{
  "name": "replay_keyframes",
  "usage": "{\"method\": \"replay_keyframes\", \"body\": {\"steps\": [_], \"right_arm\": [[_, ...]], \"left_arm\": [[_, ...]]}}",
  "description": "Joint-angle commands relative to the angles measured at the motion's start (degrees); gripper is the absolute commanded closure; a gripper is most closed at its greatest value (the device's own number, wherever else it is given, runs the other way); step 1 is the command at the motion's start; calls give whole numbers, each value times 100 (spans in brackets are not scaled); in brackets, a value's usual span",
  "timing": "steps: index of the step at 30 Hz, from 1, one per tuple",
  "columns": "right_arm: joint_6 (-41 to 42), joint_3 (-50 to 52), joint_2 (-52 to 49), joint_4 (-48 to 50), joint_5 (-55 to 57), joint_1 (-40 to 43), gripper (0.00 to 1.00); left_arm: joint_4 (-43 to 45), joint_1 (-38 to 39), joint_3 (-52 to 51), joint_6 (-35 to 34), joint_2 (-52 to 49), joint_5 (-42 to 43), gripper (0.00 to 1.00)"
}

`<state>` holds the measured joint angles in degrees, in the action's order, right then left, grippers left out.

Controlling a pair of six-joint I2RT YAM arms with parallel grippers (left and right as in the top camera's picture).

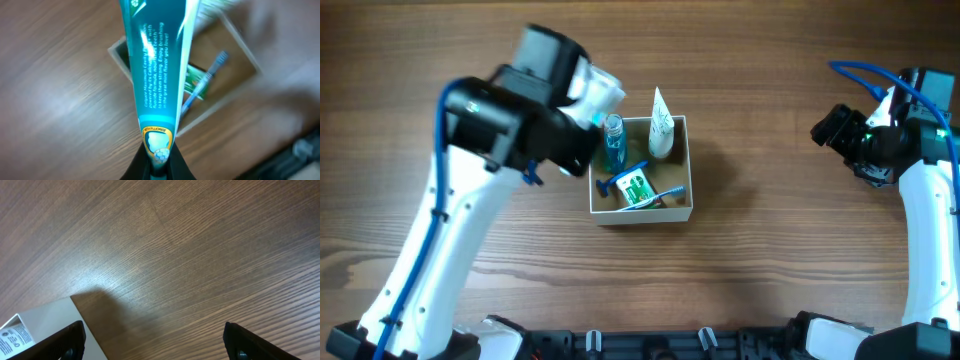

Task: Pack container
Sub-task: 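Carry the toothpaste over the box, lower it in and release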

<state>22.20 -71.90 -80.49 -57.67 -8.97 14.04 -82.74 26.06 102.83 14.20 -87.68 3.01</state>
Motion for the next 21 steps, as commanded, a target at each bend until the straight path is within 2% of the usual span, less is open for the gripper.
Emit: {"method": "replay_keyframes", "body": {"steps": [1, 7, 15, 21], "right_arm": [[-127, 35, 66, -17, -28, 7, 11], [-168, 35, 66, -20, -28, 7, 11], [-164, 35, 66, -17, -28, 7, 11], [-164, 35, 66, -22, -28, 7, 11]], "left_arm": [[-131, 516, 20, 1176, 46, 42, 96], [-168, 905, 17, 1869, 46, -7, 96], [-114, 942, -153, 2166, -337, -4, 96], [315, 1021, -651, 2249, -809, -7, 96]]}}
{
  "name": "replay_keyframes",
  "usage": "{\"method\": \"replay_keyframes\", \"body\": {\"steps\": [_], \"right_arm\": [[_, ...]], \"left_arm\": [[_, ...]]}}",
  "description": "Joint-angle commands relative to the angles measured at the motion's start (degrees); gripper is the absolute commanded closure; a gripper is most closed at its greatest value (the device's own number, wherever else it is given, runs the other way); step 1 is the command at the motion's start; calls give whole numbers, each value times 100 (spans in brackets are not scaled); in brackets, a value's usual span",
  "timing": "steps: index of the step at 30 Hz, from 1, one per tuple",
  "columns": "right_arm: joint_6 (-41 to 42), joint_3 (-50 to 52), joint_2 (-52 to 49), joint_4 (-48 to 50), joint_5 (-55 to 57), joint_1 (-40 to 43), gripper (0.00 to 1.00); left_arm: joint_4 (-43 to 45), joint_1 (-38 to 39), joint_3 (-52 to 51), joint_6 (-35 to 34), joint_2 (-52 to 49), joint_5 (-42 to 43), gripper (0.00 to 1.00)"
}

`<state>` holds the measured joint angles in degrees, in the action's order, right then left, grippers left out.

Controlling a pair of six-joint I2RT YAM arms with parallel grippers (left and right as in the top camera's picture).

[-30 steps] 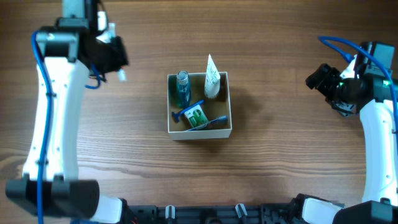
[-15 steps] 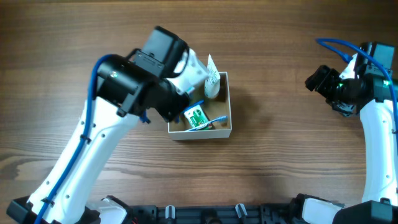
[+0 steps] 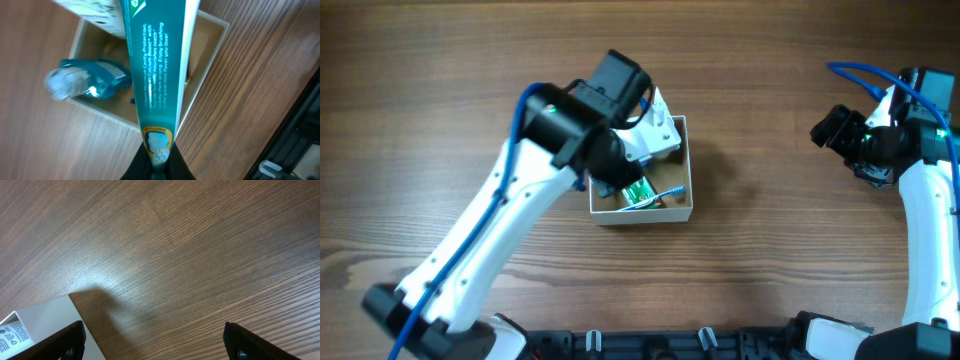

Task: Pack container
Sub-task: 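Carry the toothpaste over the box, lower it in and release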

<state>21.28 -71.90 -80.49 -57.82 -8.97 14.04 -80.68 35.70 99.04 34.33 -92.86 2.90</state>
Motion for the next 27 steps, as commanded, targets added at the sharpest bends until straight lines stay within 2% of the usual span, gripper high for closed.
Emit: {"method": "replay_keyframes", "body": {"steps": [1, 10, 15, 16, 18, 22, 27], "right_arm": [[-72, 35, 66, -4, -28, 7, 11], [-70, 35, 66, -11, -28, 7, 11], [-72, 35, 66, -11, -28, 7, 11], [-72, 35, 66, -11, -28, 7, 11], [-72, 35, 66, -13, -28, 7, 11], [-144, 35, 66, -15, -31, 7, 11], [-433, 35, 68, -4, -11, 2, 13]], "left_arm": [[201, 57, -385, 236, -387, 4, 96], [938, 57, -1082, 236, -826, 22, 95], [1143, 50, -1285, 236, -855, 2, 78], [1161, 50, -1285, 236, -855, 4, 72], [1193, 50, -1285, 236, -852, 0, 49], [1191, 52, -1276, 225, -828, -315, 45], [1241, 52, -1150, -566, -326, -817, 43]]}}
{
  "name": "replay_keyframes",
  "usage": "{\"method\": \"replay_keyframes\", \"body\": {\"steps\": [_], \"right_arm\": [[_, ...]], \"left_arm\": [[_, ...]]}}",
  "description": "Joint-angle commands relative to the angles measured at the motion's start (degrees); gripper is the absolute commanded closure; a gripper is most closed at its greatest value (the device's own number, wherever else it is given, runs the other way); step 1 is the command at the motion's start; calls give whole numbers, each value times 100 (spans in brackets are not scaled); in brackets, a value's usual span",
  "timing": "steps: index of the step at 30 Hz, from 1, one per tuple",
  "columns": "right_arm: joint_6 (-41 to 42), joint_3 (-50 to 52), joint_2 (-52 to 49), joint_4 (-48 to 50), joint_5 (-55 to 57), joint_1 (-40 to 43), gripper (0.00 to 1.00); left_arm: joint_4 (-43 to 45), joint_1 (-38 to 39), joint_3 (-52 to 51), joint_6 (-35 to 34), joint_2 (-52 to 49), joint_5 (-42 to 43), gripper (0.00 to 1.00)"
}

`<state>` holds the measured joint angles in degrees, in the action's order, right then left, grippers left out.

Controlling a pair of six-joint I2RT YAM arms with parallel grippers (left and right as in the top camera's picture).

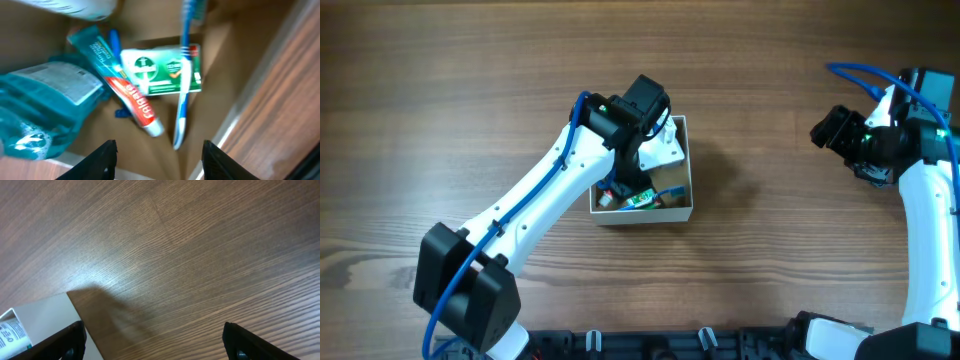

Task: Pack container

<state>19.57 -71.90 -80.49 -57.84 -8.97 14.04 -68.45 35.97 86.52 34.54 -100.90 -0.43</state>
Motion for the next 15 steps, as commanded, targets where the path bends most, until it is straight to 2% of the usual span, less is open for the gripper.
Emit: {"method": "replay_keyframes", "body": {"steps": [1, 2, 3, 4, 5, 9, 13, 15], "right_arm": [[-321, 35, 68, 22, -9, -22, 13], [-422, 33, 76, 50, -9, -63, 13], [-492, 33, 87, 107, 2, -133, 13], [-551, 28, 111, 164, 17, -219, 13], [-614, 22, 133, 240, 17, -319, 13], [-787, -76, 210, 531, 236, -892, 12], [-1239, -133, 210, 813, 535, -1628, 11], [-1368, -133, 181, 968, 817, -1947, 7]], "left_arm": [[20, 11, 116, -691, 658, -509, 41], [20, -15, 120, -741, 855, -535, 31], [46, -63, 120, -852, 1049, -592, 29], [101, -142, 120, -970, 1244, -632, 12], [155, -216, 120, -1078, 1386, -636, 0], [511, -883, 118, -1864, 1980, -629, 0], [702, -1847, 118, -2962, 2190, -629, 0], [741, -2330, 111, -3576, 2155, -546, 0]]}}
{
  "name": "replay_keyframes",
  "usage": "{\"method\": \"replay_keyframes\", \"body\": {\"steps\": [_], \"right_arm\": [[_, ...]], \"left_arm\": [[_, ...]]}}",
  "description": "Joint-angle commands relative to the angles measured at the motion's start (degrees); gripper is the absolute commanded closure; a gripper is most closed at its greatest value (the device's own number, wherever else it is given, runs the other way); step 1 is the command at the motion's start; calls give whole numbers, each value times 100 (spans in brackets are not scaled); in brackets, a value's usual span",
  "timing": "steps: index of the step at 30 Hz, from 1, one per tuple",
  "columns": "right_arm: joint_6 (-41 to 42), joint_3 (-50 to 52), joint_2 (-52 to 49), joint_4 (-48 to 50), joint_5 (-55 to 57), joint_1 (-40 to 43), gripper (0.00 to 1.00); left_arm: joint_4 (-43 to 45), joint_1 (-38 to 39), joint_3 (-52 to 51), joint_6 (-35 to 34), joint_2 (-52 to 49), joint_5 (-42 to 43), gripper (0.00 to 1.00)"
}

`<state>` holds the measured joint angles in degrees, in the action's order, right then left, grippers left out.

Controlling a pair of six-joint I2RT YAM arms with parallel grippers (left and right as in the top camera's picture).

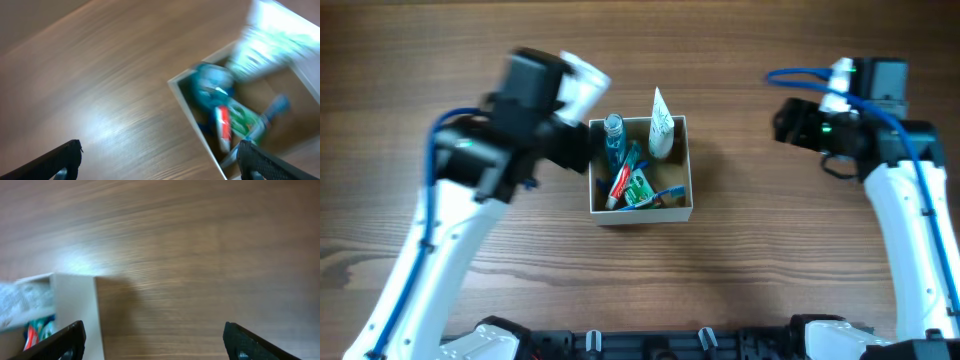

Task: Pack container

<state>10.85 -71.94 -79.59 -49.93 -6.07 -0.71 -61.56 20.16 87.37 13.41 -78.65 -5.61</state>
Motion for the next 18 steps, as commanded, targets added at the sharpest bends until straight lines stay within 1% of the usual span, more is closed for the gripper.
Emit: {"method": "replay_keyframes", "body": {"steps": [1, 4, 6, 9, 12, 14, 15, 18], "right_arm": [[-496, -129, 76, 251, 605, -553, 2], [-470, -129, 46, 599, 625, -695, 0], [-466, -129, 44, 789, 603, -695, 0], [-507, -129, 46, 927, 608, -695, 0], [-557, -129, 87, 841, 605, -695, 0], [-332, -129, 177, 737, 621, -695, 0], [4, -127, 389, 651, 704, -695, 0], [234, -92, 844, 503, 780, -695, 0]], "left_arm": [[52, -955, 26, -1703, -103, 83, 0], [57, -1436, 26, -2188, -203, 533, 0], [57, -1617, 26, -2205, -243, 691, 0], [166, -1766, 26, -2203, -271, 710, 0], [223, -1794, 28, -2116, -256, 710, 0], [184, -1792, 28, -1941, -219, 732, 0], [122, -1777, 26, -1762, -118, 730, 0], [72, -1777, -72, -1657, 240, 730, 0]]}}
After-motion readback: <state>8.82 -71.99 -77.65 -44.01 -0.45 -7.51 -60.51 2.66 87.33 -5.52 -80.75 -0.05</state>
